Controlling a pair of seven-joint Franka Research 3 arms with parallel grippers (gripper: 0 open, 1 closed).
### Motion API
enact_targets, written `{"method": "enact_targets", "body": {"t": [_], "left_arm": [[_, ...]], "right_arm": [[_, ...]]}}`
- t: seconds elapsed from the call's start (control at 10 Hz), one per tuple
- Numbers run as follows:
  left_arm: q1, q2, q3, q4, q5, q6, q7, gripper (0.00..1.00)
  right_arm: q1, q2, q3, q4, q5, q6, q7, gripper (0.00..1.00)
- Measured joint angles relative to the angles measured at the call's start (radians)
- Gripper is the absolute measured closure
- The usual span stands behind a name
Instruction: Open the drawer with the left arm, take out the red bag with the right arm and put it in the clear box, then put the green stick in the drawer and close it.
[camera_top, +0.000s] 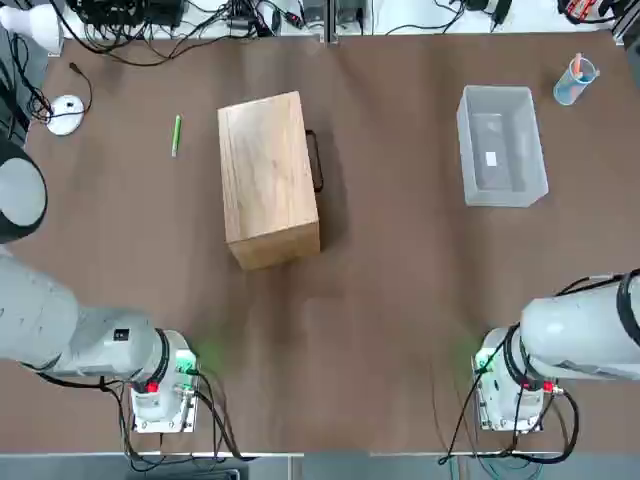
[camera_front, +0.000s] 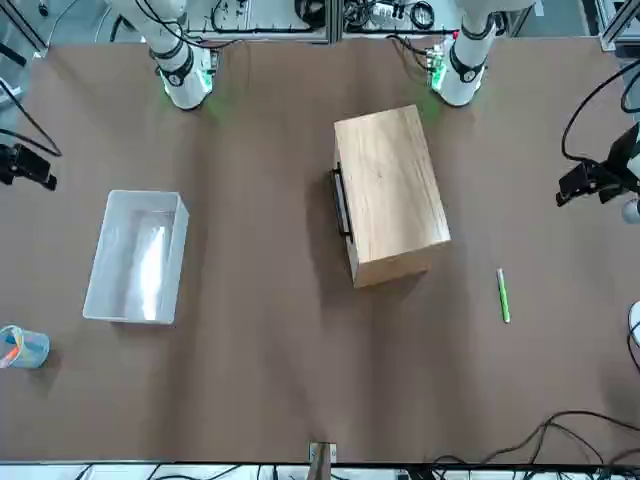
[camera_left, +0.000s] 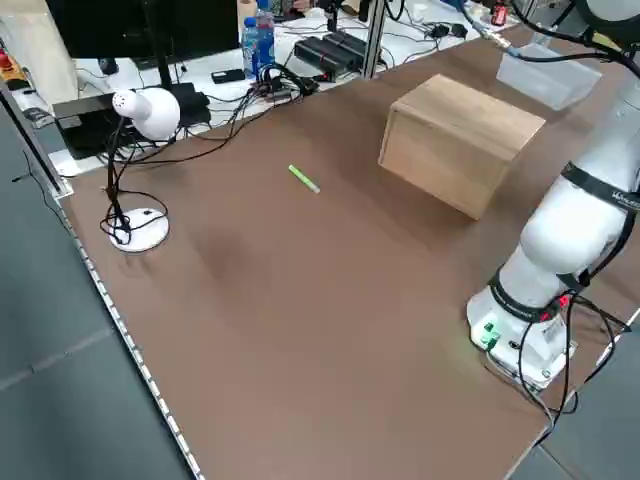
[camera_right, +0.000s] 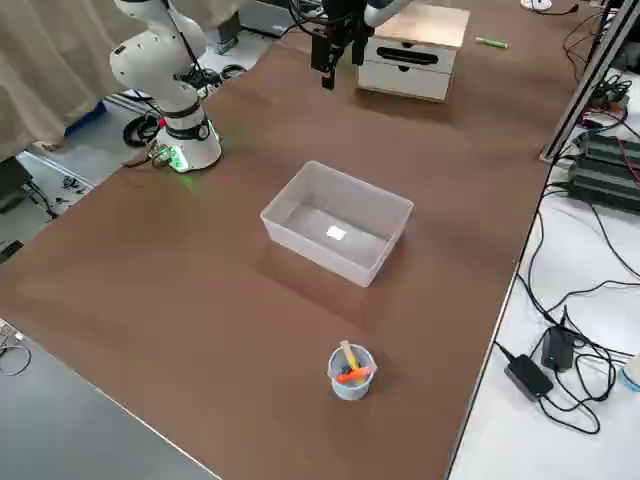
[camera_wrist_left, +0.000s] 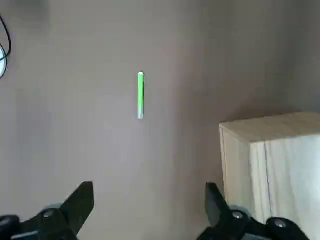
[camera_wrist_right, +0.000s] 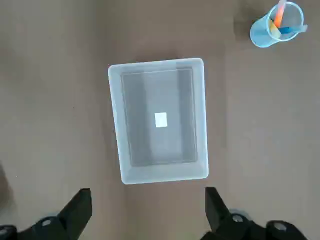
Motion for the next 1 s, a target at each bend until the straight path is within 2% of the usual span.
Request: {"method": "enact_targets", "body": {"t": [0.4,0.6,0.8,1.0], "left_arm": [[0.0,-0.004,0.0,0.0,0.0,0.003,0.0,0.01],[-0.003,-0.006,-0.024,0.0,-0.001,-0.004,-0.007,0.0],[-0.012,0.0,-0.117,-0.005,-0.002,-0.005,-0.118,0.0],[-0.022,0.032,-0.253,-0.015,-0.002,-0.001,-0.225,0.0]], "right_arm": [[0.0,0.0,0.0,0.002,0.0,0.0,0.0,0.0],[0.0,0.0,-0.001,0.002,0.0,0.0,0.0,0.0],[-0.001,0.0,-0.002,0.002,0.0,0.0,0.0,0.0],[-0.001,0.0,-0.002,0.002,0.0,0.0,0.0,0.0]]}}
